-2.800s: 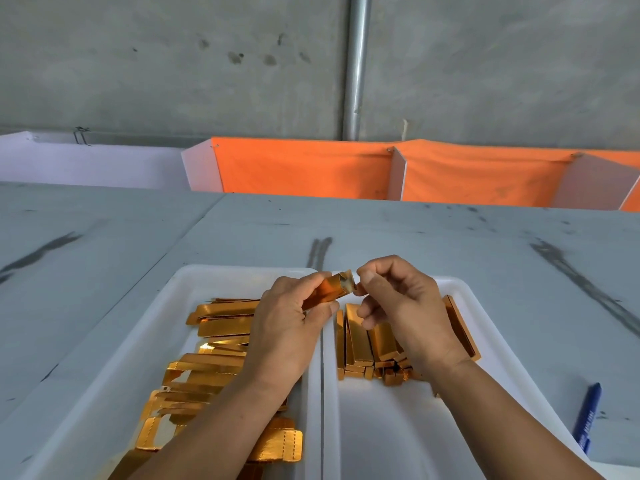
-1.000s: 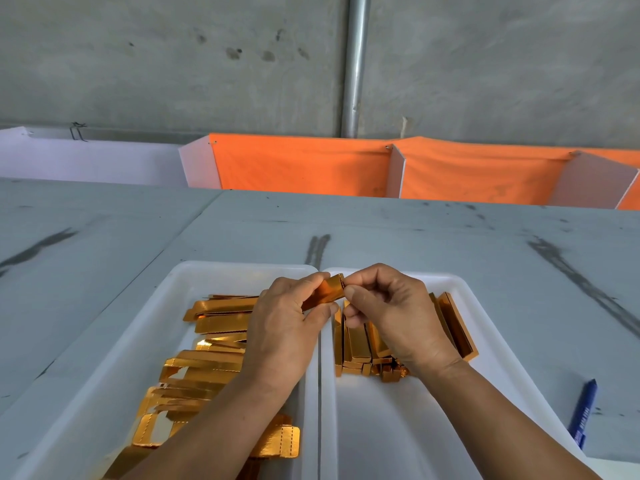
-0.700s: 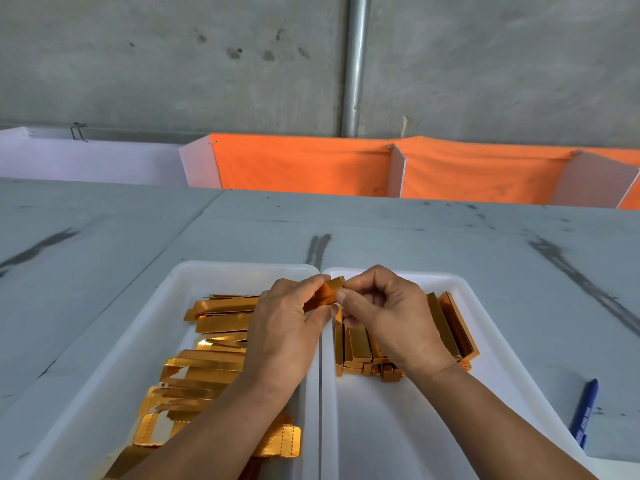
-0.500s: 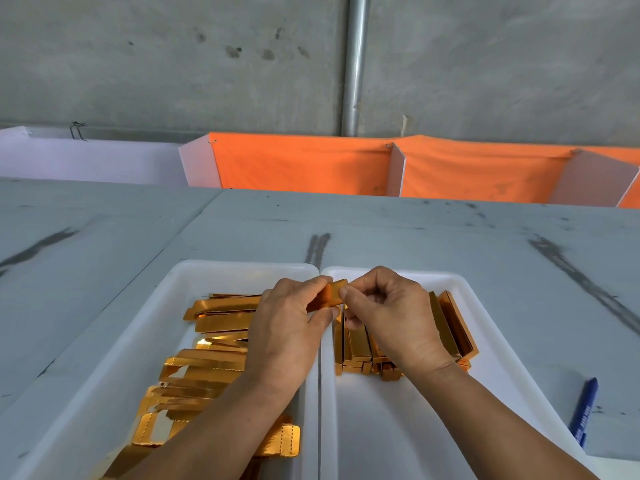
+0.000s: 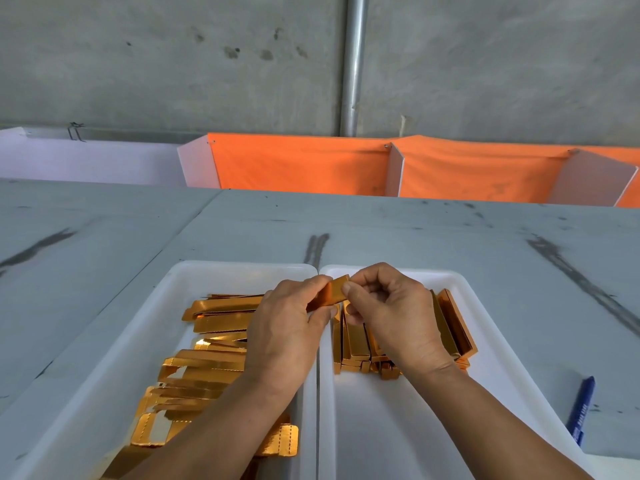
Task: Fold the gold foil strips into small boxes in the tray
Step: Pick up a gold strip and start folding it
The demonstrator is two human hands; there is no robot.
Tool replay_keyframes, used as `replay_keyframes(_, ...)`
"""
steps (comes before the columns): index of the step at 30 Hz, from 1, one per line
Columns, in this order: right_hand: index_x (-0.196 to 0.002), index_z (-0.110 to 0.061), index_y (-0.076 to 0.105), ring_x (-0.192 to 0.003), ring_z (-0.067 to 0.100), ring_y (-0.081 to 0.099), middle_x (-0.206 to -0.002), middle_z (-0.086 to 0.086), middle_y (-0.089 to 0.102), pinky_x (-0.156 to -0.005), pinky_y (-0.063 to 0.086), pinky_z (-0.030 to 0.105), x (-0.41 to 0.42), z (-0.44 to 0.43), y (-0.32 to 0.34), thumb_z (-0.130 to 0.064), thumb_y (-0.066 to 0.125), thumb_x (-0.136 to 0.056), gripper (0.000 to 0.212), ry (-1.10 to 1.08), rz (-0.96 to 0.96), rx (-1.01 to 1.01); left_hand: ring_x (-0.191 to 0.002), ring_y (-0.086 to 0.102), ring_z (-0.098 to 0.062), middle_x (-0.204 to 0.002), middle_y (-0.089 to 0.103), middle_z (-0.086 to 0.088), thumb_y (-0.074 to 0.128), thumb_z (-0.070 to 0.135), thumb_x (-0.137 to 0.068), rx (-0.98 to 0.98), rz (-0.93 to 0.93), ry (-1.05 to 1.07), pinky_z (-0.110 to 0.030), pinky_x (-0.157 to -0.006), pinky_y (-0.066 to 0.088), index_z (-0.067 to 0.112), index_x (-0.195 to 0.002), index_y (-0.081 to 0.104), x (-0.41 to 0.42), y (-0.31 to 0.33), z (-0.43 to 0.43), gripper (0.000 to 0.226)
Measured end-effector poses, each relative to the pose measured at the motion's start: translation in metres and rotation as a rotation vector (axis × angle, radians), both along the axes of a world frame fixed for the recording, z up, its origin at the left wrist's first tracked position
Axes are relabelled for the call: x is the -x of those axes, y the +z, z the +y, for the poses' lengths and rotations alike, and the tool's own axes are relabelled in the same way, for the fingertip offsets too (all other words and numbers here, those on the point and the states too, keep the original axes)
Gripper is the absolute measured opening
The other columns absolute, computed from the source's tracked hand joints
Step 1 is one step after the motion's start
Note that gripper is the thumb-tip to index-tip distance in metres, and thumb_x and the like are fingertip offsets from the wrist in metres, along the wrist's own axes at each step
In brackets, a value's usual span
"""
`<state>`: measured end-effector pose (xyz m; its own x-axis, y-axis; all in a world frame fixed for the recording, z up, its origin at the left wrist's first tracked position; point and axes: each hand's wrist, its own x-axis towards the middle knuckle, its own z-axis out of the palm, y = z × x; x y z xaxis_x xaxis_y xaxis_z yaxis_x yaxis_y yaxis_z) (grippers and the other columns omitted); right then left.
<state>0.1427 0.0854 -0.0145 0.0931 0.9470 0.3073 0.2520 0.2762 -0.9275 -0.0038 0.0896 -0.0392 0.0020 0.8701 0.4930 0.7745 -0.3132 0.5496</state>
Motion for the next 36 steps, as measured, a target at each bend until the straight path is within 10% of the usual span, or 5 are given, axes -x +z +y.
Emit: replay_keyframes(36, -0.091, -0.042, 0.049, -0.06, 0.006, 0.069, -0.069, -0.011, 0.068, -0.055, 0.052, 0.013, 0.012, 0.005, -0.01, -0.024, 0.069, -0.092, 0.027, 0.036, -0.102, 0.013, -0.091, 0.058, -0.009, -0.106, 0.06, 0.011, 0.056, 0.052, -0.088, 0.047, 0.144, 0.105, -0.017, -0.063, 0.044, 0.043, -0.139, 0.04, -0.003, -0.002, -0.001, 0.054)
